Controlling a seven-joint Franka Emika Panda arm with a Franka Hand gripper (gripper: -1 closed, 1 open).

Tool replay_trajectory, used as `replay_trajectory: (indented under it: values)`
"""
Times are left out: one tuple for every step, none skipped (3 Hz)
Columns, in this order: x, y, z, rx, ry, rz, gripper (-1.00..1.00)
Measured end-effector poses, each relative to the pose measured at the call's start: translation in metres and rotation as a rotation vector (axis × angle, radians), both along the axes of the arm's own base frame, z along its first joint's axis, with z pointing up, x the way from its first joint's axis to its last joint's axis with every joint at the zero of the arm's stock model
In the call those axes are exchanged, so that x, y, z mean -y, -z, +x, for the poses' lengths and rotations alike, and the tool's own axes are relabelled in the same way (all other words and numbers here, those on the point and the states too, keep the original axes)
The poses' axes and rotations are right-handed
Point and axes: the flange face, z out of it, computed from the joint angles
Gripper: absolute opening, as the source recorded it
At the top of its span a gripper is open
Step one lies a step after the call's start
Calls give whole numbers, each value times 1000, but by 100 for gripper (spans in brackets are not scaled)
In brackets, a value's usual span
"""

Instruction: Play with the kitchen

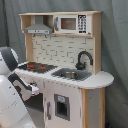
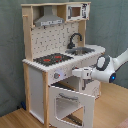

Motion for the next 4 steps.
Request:
replay_trajectory:
  values:
    - [0, 0, 0, -3, 10, 111, -100]
    - [0, 0, 0, -6, 20, 219, -100]
    - [0, 0, 0, -9, 31, 342, -100]
    - [0, 0, 0, -13, 43, 467, -100]
